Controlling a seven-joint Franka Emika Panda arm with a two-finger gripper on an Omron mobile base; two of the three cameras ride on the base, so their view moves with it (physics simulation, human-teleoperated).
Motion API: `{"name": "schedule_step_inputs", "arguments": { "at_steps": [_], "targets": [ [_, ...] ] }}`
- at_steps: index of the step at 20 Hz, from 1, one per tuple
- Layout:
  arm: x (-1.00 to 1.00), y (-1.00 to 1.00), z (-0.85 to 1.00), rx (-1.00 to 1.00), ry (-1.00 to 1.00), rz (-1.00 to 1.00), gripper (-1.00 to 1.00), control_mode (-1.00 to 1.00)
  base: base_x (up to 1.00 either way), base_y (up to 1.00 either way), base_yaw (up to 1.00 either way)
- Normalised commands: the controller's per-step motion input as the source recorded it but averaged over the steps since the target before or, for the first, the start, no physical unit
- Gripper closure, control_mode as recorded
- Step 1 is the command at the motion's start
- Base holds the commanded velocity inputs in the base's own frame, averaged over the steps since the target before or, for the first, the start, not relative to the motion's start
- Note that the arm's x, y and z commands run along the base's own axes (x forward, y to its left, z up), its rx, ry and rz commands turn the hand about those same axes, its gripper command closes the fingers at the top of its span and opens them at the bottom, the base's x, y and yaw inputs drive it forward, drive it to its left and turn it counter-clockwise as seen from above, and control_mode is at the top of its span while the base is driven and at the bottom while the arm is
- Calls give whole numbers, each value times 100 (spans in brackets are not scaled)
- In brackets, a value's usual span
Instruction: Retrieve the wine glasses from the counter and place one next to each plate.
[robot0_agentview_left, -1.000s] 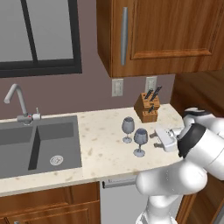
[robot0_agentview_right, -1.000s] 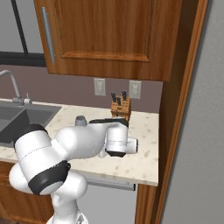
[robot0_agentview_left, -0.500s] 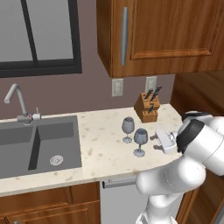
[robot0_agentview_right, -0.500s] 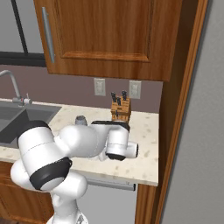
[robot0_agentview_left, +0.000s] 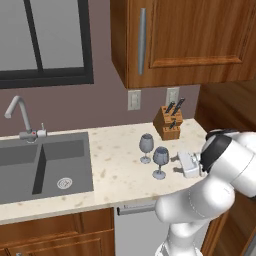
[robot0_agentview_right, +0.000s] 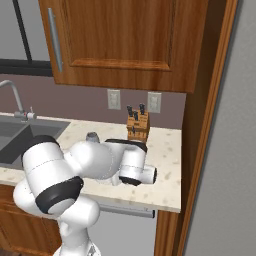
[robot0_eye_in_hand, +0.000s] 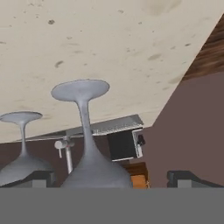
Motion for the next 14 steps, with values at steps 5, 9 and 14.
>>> {"name": "schedule_step_inputs", "arguments": {
  "at_steps": [5, 9, 14],
  "targets": [
    [14, 3, -16, 0, 1, 0, -100, -100, 0, 0, 0],
    [20, 4, -19, 0, 0, 0, -100, -100, 0, 0, 0],
    [20, 5, -18, 0, 0, 0, -100, -100, 0, 0, 0]
  ]
}}
